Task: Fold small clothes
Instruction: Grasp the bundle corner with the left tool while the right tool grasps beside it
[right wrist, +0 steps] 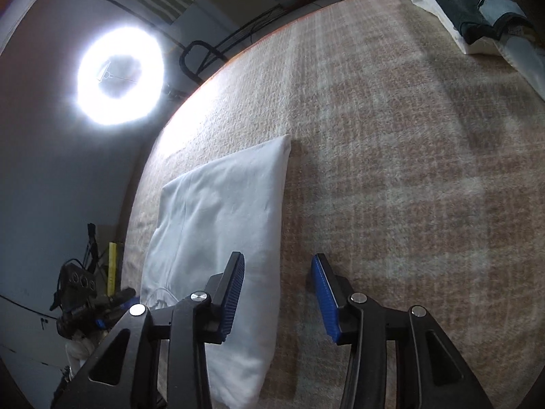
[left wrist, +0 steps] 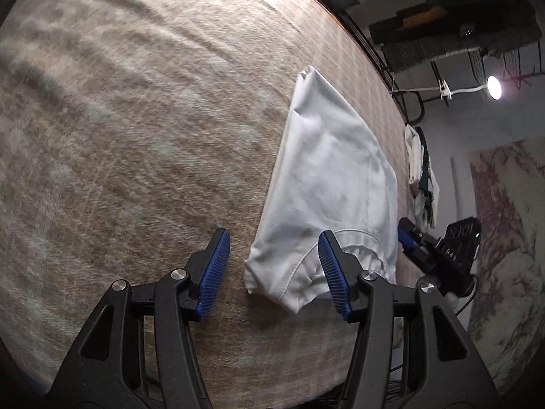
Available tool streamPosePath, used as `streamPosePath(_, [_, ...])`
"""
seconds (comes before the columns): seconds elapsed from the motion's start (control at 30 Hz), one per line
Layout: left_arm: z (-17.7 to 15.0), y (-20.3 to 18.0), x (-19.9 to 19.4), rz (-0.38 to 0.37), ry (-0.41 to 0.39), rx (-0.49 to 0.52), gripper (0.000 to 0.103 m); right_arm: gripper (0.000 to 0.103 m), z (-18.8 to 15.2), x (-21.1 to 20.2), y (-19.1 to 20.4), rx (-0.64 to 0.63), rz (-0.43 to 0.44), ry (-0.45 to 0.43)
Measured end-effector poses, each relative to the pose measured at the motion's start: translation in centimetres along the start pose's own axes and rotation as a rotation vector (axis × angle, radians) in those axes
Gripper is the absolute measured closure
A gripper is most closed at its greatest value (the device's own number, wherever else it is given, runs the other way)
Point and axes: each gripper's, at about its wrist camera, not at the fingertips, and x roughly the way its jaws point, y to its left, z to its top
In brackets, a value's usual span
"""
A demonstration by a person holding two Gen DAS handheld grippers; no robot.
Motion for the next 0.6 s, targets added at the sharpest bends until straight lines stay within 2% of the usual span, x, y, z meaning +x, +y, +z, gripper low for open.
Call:
streamPosePath(0.1, [0.1,-0.4,0.4,-0.017,0.009,-0.005,0.048,0.066,0.3,0.6,-0.2,0.019,0.028,0.006])
streamPosePath(0.17, [0.1,-1.1,1.0,-0.022,0.029,0.013,0.054,0.067,0.4,1.0,-0.2,0.028,0.043,0.002])
streamPosePath(0.23, [-0.1,-1.9,1.4,0.006,0.027,0.057,0.056,0.068,0.8,1.5,0.0,0.03,0.051,0.0])
streamPosePath(0.3, [-0.1,-2.1,1.6,0.021,0.024,0.07,0.064,0.071,1.1,1.9,0.3,0.038,0.051,-0.006])
streamPosePath(0.33, [-0.2,-2.1,1.8,0.017,0.034,0.061,0.077,0.072,1.2,2.1,0.5,0.042,0.053,-0.005])
streamPosePath(0.43, [-0.2,-2.1,1.7,0.028,0.013,0.043,0.093,0.08,1.8,3.0,1.6,0.036,0.033,-0.004])
streamPosePath(0.47, [-0.2,-2.4,1.5,0.03,0.003,0.053,0.095,0.091,1.9,3.1,1.9,0.029,0.022,0.001])
streamPosePath(0.5, [-0.2,-2.8,1.2,0.034,-0.01,0.07,0.095,0.095,2.0,3.4,2.3,0.022,0.01,0.012])
streamPosePath(0.6, [-0.2,-3.4,0.5,0.029,-0.043,0.091,0.097,0.101,2.3,3.7,3.6,-0.017,-0.046,0.019])
